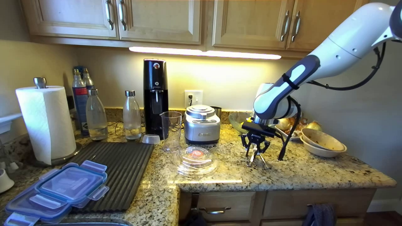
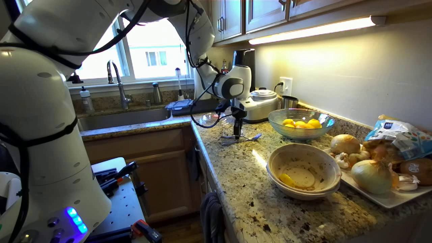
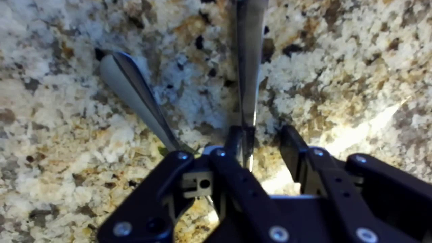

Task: Stack the white bowls together, then put the two forks on top of the bowls

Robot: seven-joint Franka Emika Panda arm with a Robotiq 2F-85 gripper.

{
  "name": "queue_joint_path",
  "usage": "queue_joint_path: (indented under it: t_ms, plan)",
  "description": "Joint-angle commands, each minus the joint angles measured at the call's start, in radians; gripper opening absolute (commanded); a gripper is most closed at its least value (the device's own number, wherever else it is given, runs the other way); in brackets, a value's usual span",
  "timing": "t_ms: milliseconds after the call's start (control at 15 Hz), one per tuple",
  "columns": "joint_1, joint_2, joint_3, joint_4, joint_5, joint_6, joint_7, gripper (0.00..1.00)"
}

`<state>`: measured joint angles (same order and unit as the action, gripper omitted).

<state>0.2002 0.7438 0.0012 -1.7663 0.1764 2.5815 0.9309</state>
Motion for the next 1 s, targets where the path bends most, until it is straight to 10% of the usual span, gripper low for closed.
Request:
queue_joint_path:
  t_ms: [0, 467, 933]
  plan:
    - [0.005, -0.012, -0.009, -0.023, 0.022, 0.034, 0.009, 0.09]
    - [0.032, -0.043, -0.028, -0.037, -0.029, -0.002, -0.013, 0.07]
    - [0.157, -0.160, -0.132, -0.056, -0.320, -0.189, -0.020, 0.07]
